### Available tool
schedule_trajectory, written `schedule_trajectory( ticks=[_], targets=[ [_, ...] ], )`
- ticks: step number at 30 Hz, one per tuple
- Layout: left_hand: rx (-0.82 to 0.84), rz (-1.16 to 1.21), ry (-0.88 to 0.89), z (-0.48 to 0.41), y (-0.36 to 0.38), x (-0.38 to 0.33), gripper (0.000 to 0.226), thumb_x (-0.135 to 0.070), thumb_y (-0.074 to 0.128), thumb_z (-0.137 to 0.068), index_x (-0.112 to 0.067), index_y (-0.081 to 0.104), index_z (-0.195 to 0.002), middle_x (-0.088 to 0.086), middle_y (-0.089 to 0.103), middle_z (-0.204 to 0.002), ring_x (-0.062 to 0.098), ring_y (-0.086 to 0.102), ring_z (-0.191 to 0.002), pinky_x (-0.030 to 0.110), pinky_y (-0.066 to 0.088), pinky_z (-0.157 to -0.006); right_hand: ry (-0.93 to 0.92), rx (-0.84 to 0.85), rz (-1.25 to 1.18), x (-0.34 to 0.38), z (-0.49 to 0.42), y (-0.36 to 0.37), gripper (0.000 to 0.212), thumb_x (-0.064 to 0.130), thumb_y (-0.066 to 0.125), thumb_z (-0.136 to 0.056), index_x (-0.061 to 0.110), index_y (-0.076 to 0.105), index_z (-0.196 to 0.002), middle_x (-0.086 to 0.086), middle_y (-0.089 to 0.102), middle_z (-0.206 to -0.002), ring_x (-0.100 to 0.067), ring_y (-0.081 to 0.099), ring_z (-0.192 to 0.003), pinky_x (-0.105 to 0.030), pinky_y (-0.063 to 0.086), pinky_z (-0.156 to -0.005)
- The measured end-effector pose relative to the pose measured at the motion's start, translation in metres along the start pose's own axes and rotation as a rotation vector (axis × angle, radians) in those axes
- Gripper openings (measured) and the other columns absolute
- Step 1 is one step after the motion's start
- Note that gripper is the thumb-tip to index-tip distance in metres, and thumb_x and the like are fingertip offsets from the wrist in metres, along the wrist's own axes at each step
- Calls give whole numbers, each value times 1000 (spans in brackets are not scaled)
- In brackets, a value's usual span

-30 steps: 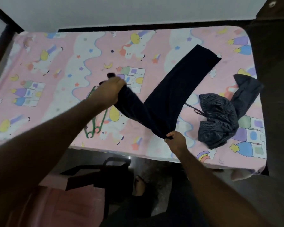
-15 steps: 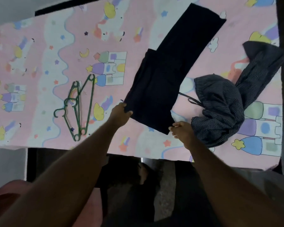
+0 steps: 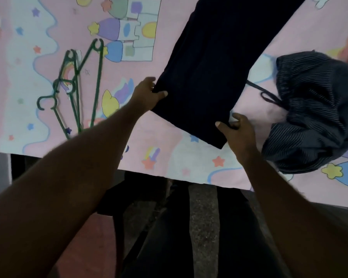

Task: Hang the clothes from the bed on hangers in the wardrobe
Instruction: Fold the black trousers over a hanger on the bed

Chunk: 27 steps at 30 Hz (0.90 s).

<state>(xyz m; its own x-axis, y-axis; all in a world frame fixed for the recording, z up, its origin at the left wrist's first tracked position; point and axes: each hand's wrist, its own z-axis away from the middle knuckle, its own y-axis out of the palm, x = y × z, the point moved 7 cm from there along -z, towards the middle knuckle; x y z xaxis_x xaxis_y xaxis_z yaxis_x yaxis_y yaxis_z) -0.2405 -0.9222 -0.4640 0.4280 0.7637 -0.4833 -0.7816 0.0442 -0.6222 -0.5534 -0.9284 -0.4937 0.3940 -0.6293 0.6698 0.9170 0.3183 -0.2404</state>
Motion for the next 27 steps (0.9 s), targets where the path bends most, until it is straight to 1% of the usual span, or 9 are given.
schedule_trajectory(
  ticks=[2, 4, 7, 11, 13, 15, 19, 23, 27],
  targets=[
    [57, 86, -18, -14, 7, 0, 54, -30, 78, -82, -7, 55, -126, 9, 63, -118, 22, 63, -102, 28, 55, -81, 31, 37, -55, -2, -7, 8, 34, 24, 81, -80, 10, 69, -108, -6, 73, -94, -17, 70, -87, -33, 58, -84],
    [108, 67, -27, -22, 12, 2, 35, -31, 79, -80, -8, 62, -100, 6, 65, -97, 18, 64, -83, 21, 51, -65, 48, 67, -70, -1, -9, 13, 16, 18, 79, -81, 9, 70, -90, -5, 71, -80, -15, 67, -73, -31, 56, -72],
    [113, 29, 15, -26, 10, 5, 30, -30, 76, -82, -10, 55, -82, 3, 58, -81, 18, 57, -75, 24, 46, -63, -75, 18, 58, 9, -3, 17, 19, 16, 74, -83, 2, 62, -86, -10, 65, -75, -16, 58, -68, -33, 49, -66],
    [-42, 45, 226, -14, -2, -13, 22, -25, 65, -90, -10, 50, -93, 4, 57, -87, 19, 55, -80, 27, 46, -65, -237, -27, 4, 30, 19, 22, 18, 13, 67, -88, -1, 54, -91, -18, 60, -80, -15, 54, -72, -31, 49, -65],
    [30, 210, 181, -10, 2, -9, 25, -26, 65, -91, -11, 49, -102, 8, 63, -99, 19, 61, -85, 26, 50, -64, -153, -14, -218, 27, 20, 23, 11, 10, 65, -90, 6, 56, -93, -10, 63, -84, -18, 60, -80, -36, 53, -73],
    [147, 204, 108, -10, 11, 3, 35, -30, 69, -87, -12, 51, -110, 9, 65, -106, 21, 65, -90, 29, 54, -68, 14, 84, -406, 12, 17, 34, 14, 6, 65, -90, 11, 58, -101, -6, 70, -97, -23, 67, -93, -37, 54, -83],
    [148, -73, 102, -14, 8, 15, 39, -36, 71, -85, -4, 63, -107, 9, 68, -99, 24, 65, -89, 35, 56, -77, 96, 186, -230, -13, 11, 44, 41, 9, 73, -85, 16, 60, -123, 0, 70, -115, -19, 67, -108, -33, 54, -91],
    [114, 200, 130, -6, 0, 5, 27, -24, 70, -88, -7, 59, -107, 1, 66, -96, 14, 64, -85, 17, 54, -67, 56, 142, -190, 0, 9, 41, 32, 9, 70, -87, 21, 65, -116, 4, 72, -107, -20, 68, -106, -33, 54, -93],
    [10, 533, 180, -1, -26, -4, 30, -20, 71, -88, -2, 56, -106, 10, 66, -99, 18, 66, -83, 28, 56, -64, -180, 20, -301, 49, 28, 26, 22, 9, 64, -92, 21, 66, -111, -2, 74, -105, -21, 70, -100, -37, 58, -84]
  ],
)
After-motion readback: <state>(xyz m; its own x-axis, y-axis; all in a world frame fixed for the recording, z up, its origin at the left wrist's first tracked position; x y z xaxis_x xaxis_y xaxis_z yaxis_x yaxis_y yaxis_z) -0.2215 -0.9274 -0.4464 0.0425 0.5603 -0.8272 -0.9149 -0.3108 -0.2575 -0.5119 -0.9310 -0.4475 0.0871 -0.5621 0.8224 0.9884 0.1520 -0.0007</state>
